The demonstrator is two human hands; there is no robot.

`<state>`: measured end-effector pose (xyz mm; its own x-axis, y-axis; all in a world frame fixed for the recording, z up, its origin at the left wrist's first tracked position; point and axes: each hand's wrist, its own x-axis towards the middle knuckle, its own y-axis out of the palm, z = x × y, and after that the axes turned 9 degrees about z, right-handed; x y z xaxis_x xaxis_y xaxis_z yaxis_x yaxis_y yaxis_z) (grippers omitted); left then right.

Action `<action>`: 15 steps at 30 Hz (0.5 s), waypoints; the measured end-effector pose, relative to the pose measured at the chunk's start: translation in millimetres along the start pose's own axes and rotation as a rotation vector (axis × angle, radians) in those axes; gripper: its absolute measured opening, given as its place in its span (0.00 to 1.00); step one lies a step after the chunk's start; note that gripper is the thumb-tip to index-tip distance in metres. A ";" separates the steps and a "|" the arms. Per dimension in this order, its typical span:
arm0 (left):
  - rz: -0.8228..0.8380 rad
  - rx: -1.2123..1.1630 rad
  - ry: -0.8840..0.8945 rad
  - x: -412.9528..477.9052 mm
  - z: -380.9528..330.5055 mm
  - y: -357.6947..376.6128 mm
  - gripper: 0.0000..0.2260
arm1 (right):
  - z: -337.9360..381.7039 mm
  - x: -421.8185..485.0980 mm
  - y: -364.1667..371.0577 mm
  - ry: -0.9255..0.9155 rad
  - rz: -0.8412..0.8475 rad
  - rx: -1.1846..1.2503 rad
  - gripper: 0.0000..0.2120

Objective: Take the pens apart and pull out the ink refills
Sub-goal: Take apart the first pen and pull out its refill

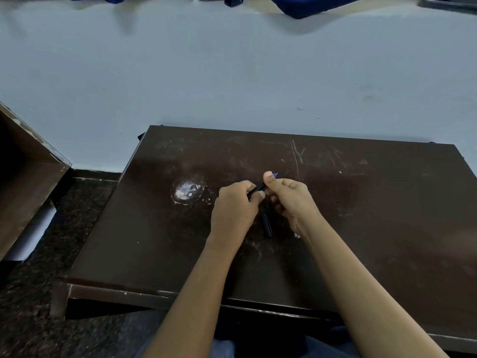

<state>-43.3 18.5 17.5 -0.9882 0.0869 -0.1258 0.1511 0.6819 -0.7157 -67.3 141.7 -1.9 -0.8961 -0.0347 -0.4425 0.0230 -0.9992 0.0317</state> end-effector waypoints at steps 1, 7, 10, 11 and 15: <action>-0.018 0.029 0.007 0.3 1.0 0.5 0.08 | -2.4 1.1 -0.9 0.010 0.009 -0.072 0.20; 0.051 -0.006 0.072 1.4 -2.6 0.1 0.10 | 3.3 -2.1 4.7 -0.087 0.073 -0.241 0.28; 0.143 -0.117 -0.021 1.5 -9.7 -3.3 0.15 | 4.1 -3.0 5.6 -0.228 0.090 -0.265 0.25; 0.175 -0.182 -0.055 1.7 -11.3 -5.2 0.16 | 4.5 -3.9 4.2 -0.274 0.124 -0.262 0.25; 0.453 -0.630 -0.178 2.0 -14.9 -14.9 0.19 | 6.2 -7.3 -3.1 -0.399 0.226 -0.222 0.24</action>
<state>-47.8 19.4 38.1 -0.8072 0.3725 -0.4579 0.4427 0.8952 -0.0520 -63.6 145.2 6.7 -0.9565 -0.2838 -0.0683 0.2903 -0.9490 -0.1230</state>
